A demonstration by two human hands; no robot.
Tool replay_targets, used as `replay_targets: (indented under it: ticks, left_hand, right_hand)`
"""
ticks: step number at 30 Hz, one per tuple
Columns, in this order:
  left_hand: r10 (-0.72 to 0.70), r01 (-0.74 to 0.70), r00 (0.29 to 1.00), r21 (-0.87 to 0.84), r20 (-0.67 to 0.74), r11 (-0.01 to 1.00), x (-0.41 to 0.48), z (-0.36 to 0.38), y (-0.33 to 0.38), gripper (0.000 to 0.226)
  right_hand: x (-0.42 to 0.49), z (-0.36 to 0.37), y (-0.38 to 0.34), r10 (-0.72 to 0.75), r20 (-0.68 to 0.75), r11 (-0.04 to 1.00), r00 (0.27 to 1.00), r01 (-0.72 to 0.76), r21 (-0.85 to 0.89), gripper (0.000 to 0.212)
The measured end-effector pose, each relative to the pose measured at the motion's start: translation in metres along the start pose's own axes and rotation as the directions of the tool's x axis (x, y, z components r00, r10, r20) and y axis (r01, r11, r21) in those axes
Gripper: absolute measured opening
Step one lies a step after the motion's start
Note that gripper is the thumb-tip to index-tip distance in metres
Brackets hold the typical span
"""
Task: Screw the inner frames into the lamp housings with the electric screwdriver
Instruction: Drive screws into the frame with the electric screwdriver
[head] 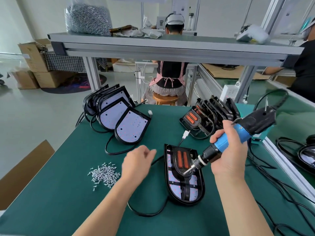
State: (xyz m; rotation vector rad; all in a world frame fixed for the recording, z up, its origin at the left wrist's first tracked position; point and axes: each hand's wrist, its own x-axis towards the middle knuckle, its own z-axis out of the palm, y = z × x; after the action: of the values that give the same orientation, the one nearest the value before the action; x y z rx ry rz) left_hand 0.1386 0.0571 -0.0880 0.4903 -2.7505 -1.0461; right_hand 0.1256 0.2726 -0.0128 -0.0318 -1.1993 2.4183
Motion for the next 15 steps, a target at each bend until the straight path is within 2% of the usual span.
replay_targets:
  ticks: [2, 5, 8, 15]
  left_hand:
    - [-0.049, 0.061, 0.996, 0.164, -0.081, 0.985, 0.01, -0.024, -0.018, 0.013]
    - [-0.165, 0.178, 0.984, 0.36, -0.067, 0.916, 0.021, -0.052, -0.044, 0.022]
    - [-0.219, 0.219, 0.975, 0.366, -0.043, 0.904, 0.024, -0.068, -0.059, 0.022]
    - [-0.168, 0.143, 0.985, 0.356, 0.042, 0.924, 0.025, -0.07, -0.067, 0.022]
  right_hand:
    - [0.002, -0.004, 0.0, 0.011, -0.041, 1.0, 0.999, -0.01, 0.023, 0.015]
    - [0.004, -0.009, 0.001, 0.028, -0.06, 0.999, 0.998, -0.026, 0.046, 0.016]
    - [0.004, -0.01, 0.003, 0.03, -0.07, 0.999, 0.997, -0.027, 0.034, 0.015]
    - [0.0, -0.007, 0.005, 0.036, -0.066, 0.999, 0.997, -0.035, 0.013, 0.016]
